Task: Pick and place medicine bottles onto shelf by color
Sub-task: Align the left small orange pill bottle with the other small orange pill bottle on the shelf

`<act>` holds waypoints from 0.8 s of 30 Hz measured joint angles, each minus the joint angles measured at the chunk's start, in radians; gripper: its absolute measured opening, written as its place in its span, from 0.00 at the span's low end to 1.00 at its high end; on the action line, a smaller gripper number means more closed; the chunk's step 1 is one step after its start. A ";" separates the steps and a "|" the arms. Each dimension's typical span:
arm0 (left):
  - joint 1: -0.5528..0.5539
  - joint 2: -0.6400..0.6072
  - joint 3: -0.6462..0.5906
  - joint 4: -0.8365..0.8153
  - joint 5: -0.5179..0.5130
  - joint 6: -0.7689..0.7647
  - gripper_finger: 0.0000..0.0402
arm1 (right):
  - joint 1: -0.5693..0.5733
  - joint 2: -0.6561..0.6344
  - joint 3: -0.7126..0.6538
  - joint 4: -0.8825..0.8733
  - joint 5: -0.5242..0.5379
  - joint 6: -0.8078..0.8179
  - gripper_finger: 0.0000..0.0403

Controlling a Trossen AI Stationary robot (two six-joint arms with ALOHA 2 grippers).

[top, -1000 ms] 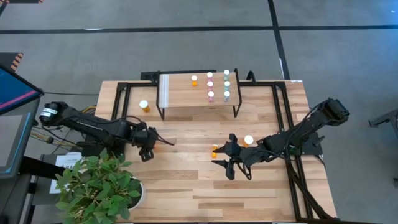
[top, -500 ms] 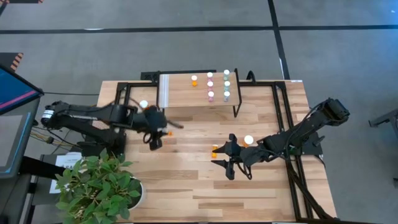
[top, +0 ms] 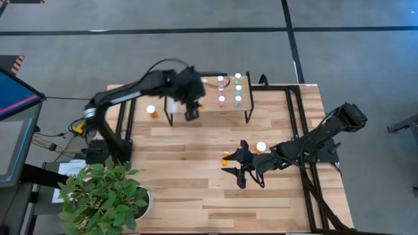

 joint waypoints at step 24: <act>0.146 0.276 0.246 -0.066 0.043 0.149 0.29 | -0.001 0.000 0.000 -0.016 -0.011 -0.011 0.56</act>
